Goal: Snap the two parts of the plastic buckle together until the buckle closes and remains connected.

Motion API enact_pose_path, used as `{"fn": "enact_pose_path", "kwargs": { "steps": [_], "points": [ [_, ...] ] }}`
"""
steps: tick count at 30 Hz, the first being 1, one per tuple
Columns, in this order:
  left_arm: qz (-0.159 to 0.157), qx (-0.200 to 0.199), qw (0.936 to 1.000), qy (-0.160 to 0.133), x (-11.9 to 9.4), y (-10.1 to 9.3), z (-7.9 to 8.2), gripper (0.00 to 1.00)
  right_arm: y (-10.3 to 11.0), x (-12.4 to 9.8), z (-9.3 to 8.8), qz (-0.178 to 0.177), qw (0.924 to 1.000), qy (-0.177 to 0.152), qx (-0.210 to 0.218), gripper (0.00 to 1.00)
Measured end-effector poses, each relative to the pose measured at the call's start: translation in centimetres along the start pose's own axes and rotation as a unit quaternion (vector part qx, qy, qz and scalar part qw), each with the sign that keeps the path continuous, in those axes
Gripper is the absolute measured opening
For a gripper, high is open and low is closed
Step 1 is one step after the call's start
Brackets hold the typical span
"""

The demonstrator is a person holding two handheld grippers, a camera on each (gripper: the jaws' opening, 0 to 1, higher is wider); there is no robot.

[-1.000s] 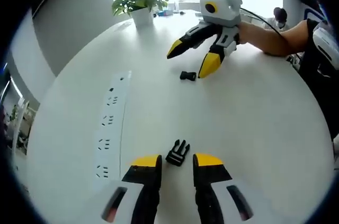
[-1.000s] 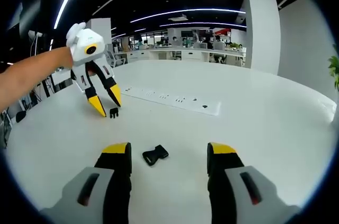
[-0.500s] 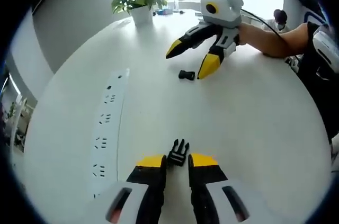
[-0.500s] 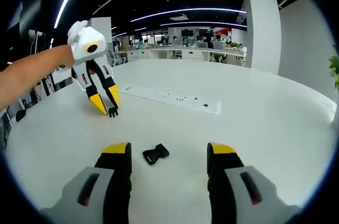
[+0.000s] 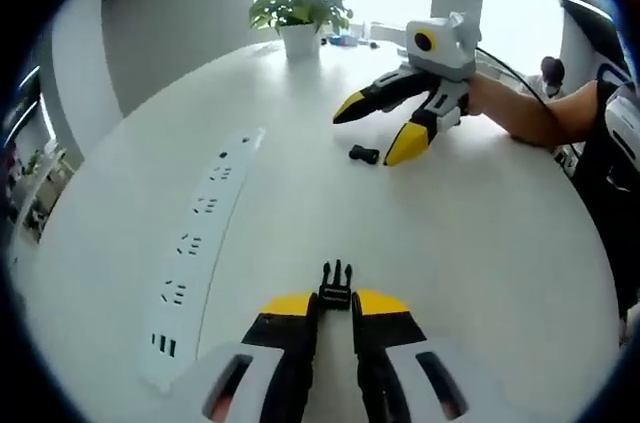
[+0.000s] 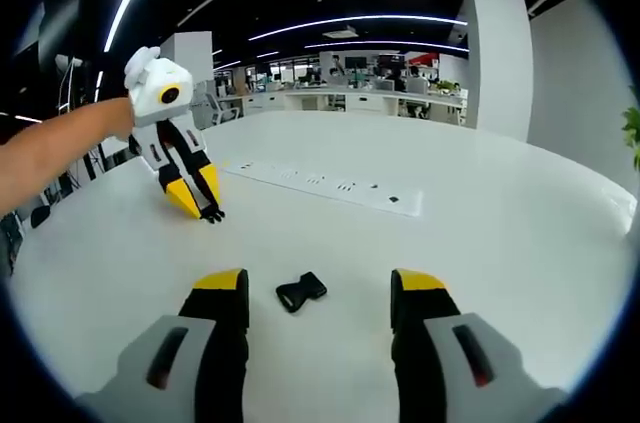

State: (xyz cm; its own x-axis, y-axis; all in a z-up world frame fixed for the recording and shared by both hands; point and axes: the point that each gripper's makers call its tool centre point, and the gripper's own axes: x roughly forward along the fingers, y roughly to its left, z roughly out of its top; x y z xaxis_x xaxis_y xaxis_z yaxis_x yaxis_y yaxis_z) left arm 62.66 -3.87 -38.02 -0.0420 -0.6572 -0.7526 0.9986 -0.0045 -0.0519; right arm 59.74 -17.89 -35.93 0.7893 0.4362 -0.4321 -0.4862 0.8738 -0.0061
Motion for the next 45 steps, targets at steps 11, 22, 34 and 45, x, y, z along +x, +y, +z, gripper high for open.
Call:
{"fn": "enact_pose_path", "kwargs": {
  "steps": [11, 22, 34, 45],
  "points": [
    [0.017, -0.011, 0.9986, -0.048, -0.02, -0.47, 0.01, 0.13, 0.14, -0.14, 0.37, 0.001, 1.0, -0.006, -0.002, 0.56],
    [0.035, -0.04, 0.9917, -0.117, -0.01, -0.6, 0.04, 0.14, 0.41, -0.11, 0.31, 0.002, 1.0, -0.004, -0.005, 0.55],
    [0.042, -0.03, 0.9886, -0.141, 0.28, -0.54, 0.5, 0.15, 0.59, -0.02, 0.12, 0.002, 1.0, -0.002, -0.009, 0.54],
    [0.046, -0.028, 0.9874, -0.149, 0.36, -0.31, 0.64, 0.15, 0.66, 0.07, 0.1, 0.004, 0.9999, -0.001, -0.01, 0.54]
  ]
}}
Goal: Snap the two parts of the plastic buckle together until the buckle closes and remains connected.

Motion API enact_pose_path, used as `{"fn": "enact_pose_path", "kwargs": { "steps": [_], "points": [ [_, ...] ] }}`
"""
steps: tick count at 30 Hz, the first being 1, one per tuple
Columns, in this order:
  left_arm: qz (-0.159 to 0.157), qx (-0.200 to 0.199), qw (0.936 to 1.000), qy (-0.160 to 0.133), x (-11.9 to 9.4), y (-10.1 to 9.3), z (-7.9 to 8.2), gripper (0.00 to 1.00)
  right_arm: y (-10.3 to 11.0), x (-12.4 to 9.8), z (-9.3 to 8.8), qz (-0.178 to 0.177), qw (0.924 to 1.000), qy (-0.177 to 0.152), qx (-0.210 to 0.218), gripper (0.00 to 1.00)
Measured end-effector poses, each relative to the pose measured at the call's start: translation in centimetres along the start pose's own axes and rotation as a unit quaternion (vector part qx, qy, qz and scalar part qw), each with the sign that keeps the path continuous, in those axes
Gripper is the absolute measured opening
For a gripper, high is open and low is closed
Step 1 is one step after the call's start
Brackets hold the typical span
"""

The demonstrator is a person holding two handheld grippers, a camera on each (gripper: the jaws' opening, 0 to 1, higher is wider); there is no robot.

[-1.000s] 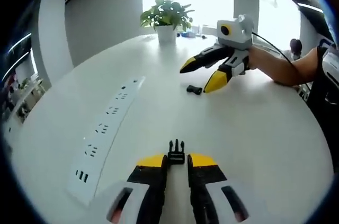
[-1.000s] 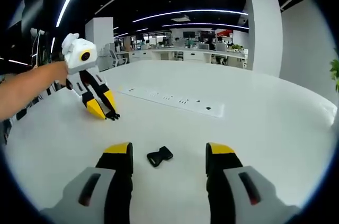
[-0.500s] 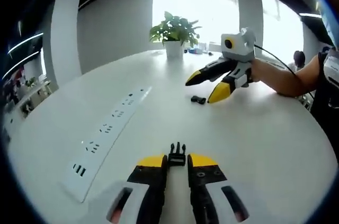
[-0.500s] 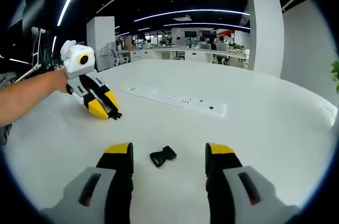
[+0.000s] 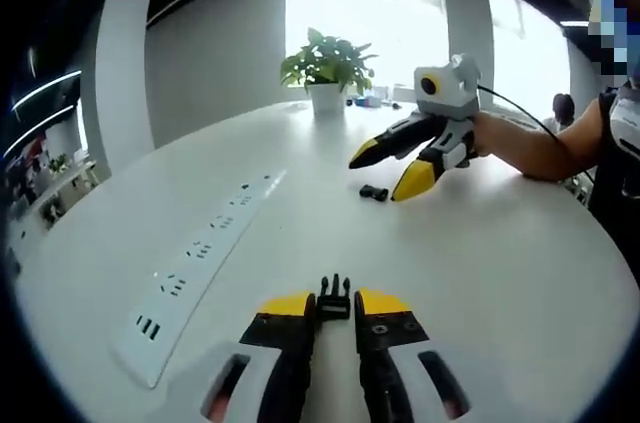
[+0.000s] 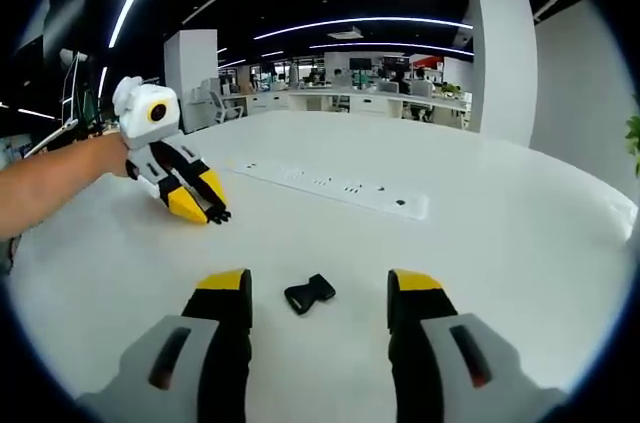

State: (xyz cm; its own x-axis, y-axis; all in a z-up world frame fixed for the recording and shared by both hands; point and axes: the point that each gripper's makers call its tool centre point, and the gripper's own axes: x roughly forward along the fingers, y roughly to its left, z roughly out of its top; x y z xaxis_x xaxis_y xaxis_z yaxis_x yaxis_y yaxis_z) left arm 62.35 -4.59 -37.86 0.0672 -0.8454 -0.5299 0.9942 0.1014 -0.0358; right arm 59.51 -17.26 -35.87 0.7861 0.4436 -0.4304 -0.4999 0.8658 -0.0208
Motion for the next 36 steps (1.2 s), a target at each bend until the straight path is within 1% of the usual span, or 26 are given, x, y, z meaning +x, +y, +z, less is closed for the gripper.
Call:
{"fn": "enact_pose_path", "kwargs": {
  "steps": [4, 7, 17, 20, 21, 24, 26, 29, 36],
  "points": [
    [0.002, 0.003, 1.0, -0.001, -0.03, 0.13, -0.01, 0.15, 0.04, 0.02, 0.01, 0.001, 1.0, 0.0, 0.0, 0.54],
    [-0.001, 0.001, 1.0, -0.004, -0.04, 0.12, -0.04, 0.12, 0.12, 0.07, -0.04, 0.001, 1.0, 0.001, -0.001, 0.54],
    [0.009, 0.001, 0.9999, -0.006, -0.01, 0.18, 0.04, 0.12, 0.14, 0.1, -0.02, 0.001, 1.0, 0.001, -0.001, 0.54],
    [0.011, -0.007, 0.9999, -0.01, 0.01, 0.18, 0.05, 0.12, 0.23, 0.15, -0.07, 0.002, 1.0, 0.002, -0.002, 0.54],
    [0.011, -0.018, 0.9997, -0.012, 0.01, 0.21, 0.04, 0.12, 0.29, 0.17, -0.1, 0.002, 1.0, 0.002, -0.001, 0.54],
    [0.014, -0.022, 0.9995, -0.015, 0.02, 0.26, 0.05, 0.11, 0.61, 0.27, -0.27, 0.003, 1.0, 0.007, 0.001, 0.5],
    [0.017, -0.024, 0.9994, -0.018, 0.04, 0.24, 0.05, 0.11, 0.62, 0.28, -0.36, 0.0, 0.9999, 0.01, 0.003, 0.47],
    [0.019, -0.025, 0.9993, -0.019, 0.04, 0.28, 0.05, 0.11, 0.31, 0.28, -0.42, -0.006, 0.9999, 0.01, 0.006, 0.49],
    [0.019, -0.024, 0.9994, -0.016, 0.04, 0.32, 0.02, 0.11, 0.06, 0.32, -0.62, -0.014, 0.9998, 0.013, 0.01, 0.49]
  ]
}}
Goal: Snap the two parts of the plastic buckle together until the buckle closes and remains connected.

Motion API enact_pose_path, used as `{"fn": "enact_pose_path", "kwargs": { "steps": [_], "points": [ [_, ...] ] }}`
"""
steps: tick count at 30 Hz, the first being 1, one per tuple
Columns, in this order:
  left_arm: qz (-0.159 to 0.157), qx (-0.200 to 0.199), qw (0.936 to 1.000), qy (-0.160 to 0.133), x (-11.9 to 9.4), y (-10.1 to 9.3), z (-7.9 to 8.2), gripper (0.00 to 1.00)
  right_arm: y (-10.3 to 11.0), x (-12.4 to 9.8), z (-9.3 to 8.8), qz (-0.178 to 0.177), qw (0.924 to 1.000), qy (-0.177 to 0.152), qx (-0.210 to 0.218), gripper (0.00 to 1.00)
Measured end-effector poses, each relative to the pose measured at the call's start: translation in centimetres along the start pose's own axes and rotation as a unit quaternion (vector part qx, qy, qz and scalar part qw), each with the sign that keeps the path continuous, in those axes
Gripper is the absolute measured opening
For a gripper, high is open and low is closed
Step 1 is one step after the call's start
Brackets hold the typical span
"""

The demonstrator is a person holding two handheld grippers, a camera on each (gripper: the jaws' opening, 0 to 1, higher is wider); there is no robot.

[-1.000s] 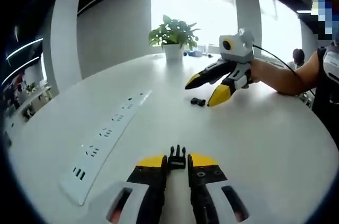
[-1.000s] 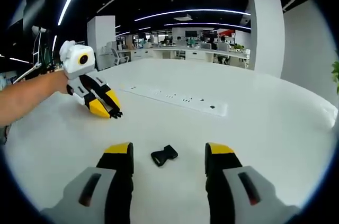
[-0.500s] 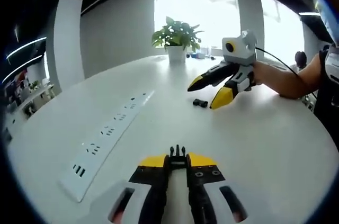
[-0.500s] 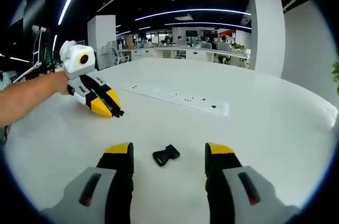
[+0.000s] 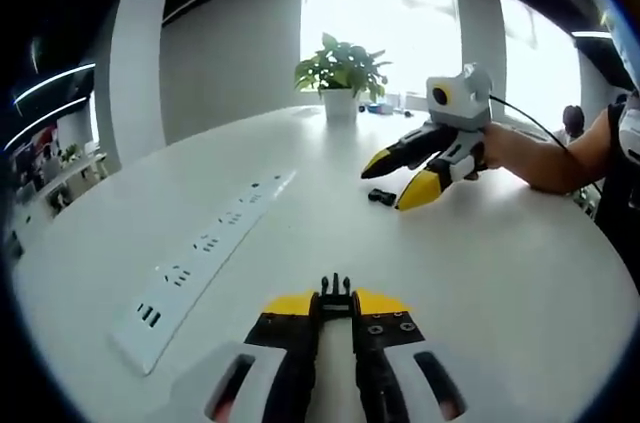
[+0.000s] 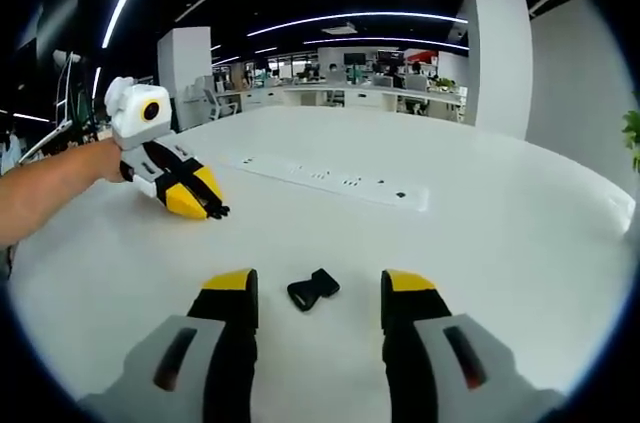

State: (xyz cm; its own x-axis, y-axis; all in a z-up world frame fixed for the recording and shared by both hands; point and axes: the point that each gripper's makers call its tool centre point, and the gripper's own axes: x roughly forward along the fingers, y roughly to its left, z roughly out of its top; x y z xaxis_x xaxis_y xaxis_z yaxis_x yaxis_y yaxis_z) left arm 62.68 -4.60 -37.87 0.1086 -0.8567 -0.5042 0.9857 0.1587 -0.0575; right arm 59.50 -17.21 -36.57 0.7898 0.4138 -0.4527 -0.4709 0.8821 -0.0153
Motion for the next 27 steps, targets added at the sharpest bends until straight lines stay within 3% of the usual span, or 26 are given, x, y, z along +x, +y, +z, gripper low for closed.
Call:
{"fn": "enact_pose_path", "kwargs": {
  "steps": [10, 15, 20, 23, 27],
  "points": [
    [0.001, 0.001, 1.0, -0.006, -0.1, -0.2, 0.0, 0.11, -0.5, 0.2, -0.3, -0.025, 0.9996, 0.005, -0.016, 0.44],
    [0.001, 0.001, 1.0, -0.007, -0.1, -0.2, 0.0, 0.11, -1.0, 0.2, 0.1, -0.057, 0.9982, -0.006, -0.014, 0.43],
    [0.004, -0.002, 0.9999, -0.013, -0.1, -0.1, -0.1, 0.11, -1.2, -0.3, 0.7, -0.104, 0.9943, -0.024, 0.004, 0.33],
    [0.004, -0.002, 0.9999, -0.016, -0.1, -0.1, -0.1, 0.11, -0.9, -0.5, 0.8, -0.105, 0.994, -0.026, 0.016, 0.34],
    [0.005, -0.001, 0.9999, -0.012, -0.1, 0.0, -0.1, 0.11, -0.4, 0.0, -0.4, -0.097, 0.9952, -0.006, 0.015, 0.27]
  ]
}}
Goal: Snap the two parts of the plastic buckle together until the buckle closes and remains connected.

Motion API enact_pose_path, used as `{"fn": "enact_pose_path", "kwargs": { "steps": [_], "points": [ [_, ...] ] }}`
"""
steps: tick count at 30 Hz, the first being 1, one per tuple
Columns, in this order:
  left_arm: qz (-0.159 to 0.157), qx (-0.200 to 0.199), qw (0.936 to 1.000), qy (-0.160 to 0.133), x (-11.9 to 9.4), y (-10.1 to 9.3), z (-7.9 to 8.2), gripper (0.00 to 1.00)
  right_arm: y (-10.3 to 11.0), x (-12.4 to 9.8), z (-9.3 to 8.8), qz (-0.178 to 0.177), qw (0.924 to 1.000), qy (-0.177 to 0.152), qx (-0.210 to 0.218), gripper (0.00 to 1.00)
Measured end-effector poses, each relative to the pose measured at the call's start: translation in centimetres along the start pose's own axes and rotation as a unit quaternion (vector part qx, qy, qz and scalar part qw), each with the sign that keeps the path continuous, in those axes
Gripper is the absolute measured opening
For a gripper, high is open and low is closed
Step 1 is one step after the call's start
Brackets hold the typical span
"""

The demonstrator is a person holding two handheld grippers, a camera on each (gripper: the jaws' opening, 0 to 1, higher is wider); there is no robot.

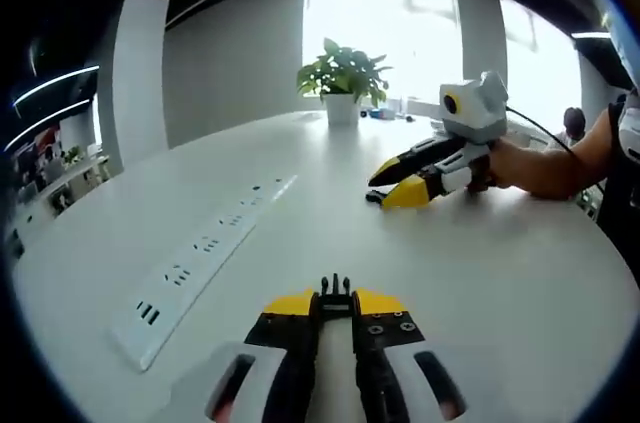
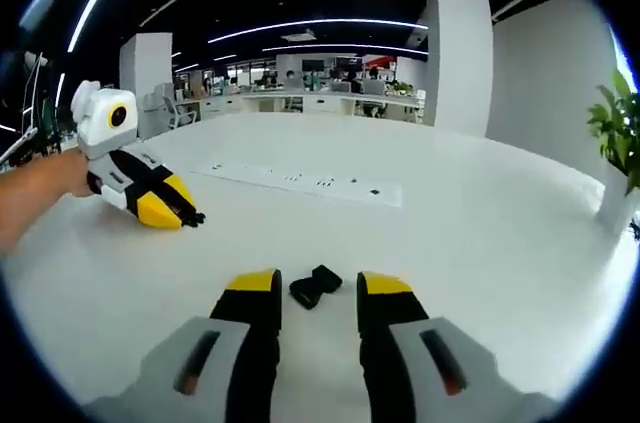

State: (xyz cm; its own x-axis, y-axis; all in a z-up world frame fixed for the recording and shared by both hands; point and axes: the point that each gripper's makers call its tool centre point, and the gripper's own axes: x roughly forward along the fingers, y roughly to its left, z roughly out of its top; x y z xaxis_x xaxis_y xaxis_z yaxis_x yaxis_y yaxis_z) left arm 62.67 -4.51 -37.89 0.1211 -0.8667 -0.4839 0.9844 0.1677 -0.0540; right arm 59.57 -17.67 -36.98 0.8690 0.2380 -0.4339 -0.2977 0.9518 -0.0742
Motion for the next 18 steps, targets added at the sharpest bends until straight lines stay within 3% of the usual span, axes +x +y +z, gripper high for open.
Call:
{"fn": "enact_pose_path", "kwargs": {
  "steps": [18],
  "points": [
    [0.0, 0.002, 1.0, 0.004, 0.1, -0.4, 0.1, 0.11, -1.4, -0.8, 0.6, -0.013, 0.9995, -0.014, -0.024, 0.21]
  ]
}}
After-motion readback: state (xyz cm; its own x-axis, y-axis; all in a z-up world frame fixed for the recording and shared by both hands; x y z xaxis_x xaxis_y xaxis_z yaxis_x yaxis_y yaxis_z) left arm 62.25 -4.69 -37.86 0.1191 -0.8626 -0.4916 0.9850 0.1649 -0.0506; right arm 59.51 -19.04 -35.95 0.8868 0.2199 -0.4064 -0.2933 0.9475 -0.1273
